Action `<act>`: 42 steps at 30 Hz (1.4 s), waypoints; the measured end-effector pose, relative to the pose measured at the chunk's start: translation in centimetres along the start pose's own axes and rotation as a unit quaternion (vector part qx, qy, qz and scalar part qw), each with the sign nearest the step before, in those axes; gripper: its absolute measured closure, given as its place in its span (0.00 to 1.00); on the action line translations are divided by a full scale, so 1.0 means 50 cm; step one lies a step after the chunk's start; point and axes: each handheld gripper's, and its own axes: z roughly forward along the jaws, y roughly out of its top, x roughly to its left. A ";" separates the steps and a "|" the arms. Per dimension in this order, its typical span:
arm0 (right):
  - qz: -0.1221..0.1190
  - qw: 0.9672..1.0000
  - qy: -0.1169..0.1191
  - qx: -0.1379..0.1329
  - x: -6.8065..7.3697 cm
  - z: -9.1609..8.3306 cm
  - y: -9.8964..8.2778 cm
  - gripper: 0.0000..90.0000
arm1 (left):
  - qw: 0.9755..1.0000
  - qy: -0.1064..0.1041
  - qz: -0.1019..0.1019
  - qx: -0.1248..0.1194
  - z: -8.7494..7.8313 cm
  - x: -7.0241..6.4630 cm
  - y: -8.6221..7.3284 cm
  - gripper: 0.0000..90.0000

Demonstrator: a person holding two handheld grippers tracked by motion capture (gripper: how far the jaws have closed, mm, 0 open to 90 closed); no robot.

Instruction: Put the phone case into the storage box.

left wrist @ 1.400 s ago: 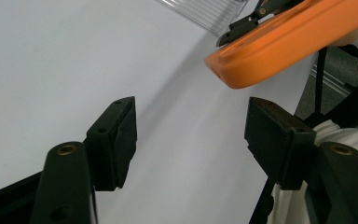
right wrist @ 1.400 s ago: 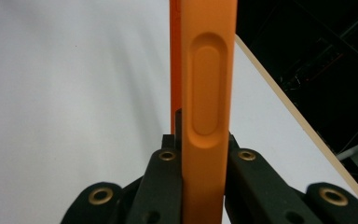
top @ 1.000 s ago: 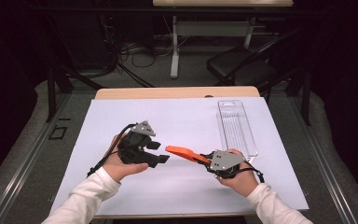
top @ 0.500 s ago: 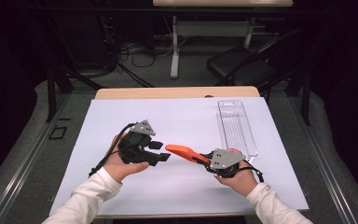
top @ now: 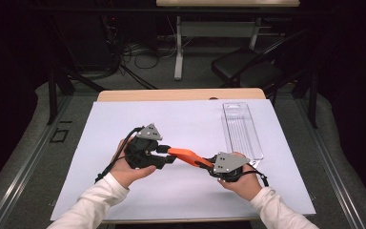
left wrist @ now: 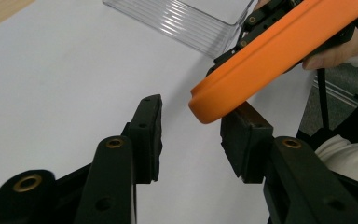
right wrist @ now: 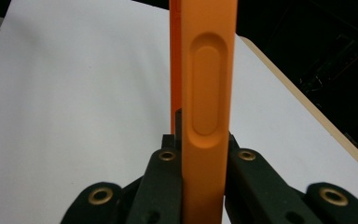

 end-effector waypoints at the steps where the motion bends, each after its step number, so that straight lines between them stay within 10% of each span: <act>1: 0.000 1.000 0.001 -0.001 0.001 0.000 0.000 0.97 | 1.000 -0.001 0.001 -0.001 0.001 -0.001 0.001 0.67; 42: 0.016 1.000 0.004 -0.009 0.002 0.006 -0.001 0.96 | 0.998 0.024 -0.002 -0.054 0.009 -0.015 -0.011 0.89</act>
